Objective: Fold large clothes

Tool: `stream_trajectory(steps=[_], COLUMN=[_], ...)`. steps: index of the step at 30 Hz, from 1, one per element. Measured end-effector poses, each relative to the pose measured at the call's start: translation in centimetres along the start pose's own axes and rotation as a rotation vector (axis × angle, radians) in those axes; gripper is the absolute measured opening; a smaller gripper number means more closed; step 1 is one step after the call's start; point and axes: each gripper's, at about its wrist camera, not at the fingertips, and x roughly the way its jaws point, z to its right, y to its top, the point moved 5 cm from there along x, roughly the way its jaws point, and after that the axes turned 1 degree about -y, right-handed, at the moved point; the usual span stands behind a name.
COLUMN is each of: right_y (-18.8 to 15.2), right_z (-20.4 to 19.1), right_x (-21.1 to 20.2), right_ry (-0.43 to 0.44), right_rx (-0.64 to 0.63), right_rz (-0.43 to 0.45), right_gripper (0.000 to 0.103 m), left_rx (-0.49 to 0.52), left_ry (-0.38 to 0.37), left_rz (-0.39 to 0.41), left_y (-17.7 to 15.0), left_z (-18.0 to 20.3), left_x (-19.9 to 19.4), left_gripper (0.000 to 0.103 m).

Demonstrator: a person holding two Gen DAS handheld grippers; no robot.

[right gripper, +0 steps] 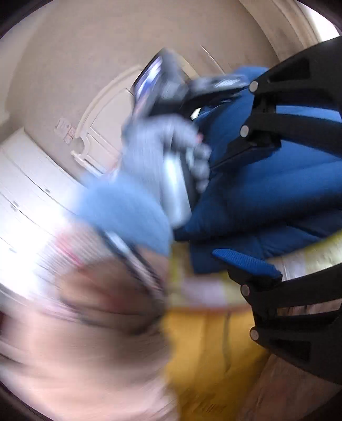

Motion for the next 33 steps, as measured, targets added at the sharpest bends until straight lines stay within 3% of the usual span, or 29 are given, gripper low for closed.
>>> stream_trajectory(steps=[2,5,7,10,12,16,17,18,20,23,26,29,30,32,33], right_y=[-0.5,-2.2,-3.5,-6.1,-7.7,-8.3,-8.0,-8.2,-9.4,-9.0,-9.0,-9.3,-9.5,-9.6,-9.7], right_z=[2.9,10.3,14.7,21.6,25.6,31.1,31.3,30.9,28.7,28.4,28.5,28.5,28.3,28.3,28.2], right_x=[-2.6,-5.0,-4.9,-2.1,0.9,6.9,9.2,11.4,16.1,18.0,17.9,18.0,18.0,18.4,18.5], right_ry=[0.009,-0.101,-0.143,-0.214,-0.225,-0.145,-0.105,-0.069,-0.05,-0.101,-0.096,-0.088,-0.092,-0.091,-0.089], right_rx=[0.103,0.307,0.428,0.561,0.631,0.781,0.771,0.738,0.621,0.571,0.555,0.588,0.588,0.593,0.598], right_rz=[0.062,0.108,0.11,0.032,-0.038,-0.09,-0.131,-0.19,-0.365,-0.42,-0.424,-0.397,-0.394,-0.387,-0.382], right_gripper=[0.059,0.058,0.052,0.032,0.031,0.033,0.033,0.04,0.044,0.044,0.044,0.044,0.044,0.044,0.044], left_rx=[0.002,0.012,0.015,0.013,0.002,-0.01,-0.012,-0.018,-0.048,-0.052,0.015,-0.02,-0.045,-0.045,-0.03], left_ry=[0.037,0.078,0.089,0.088,0.077,0.065,0.064,0.068,0.104,0.115,0.197,0.176,0.202,0.303,0.407], left_rz=[0.048,0.072,0.072,0.067,0.06,0.069,0.072,0.076,0.087,0.05,0.026,0.114,0.13,0.093,0.035], left_y=[-1.1,-1.1,-0.9,-0.7,-0.7,-0.9,-0.9,-0.9,-0.8,-0.6,1.1,4.4,5.5,6.6,6.5], left_z=[0.0,0.3,0.2,-0.1,-0.3,-0.4,-0.5,-0.6,-1.3,-1.6,-0.5,0.3,0.1,-0.9,-1.9], left_x=[-0.6,-0.9,-1.1,-0.9,-1.0,-1.1,-1.1,-1.1,-1.4,-1.1,-2.4,-5.5,-5.9,-4.4,-2.4], left_gripper=[0.099,0.099,0.099,0.099,0.099,0.099,0.099,0.099,0.099,0.099,0.099,0.099,0.099,0.099,0.099])
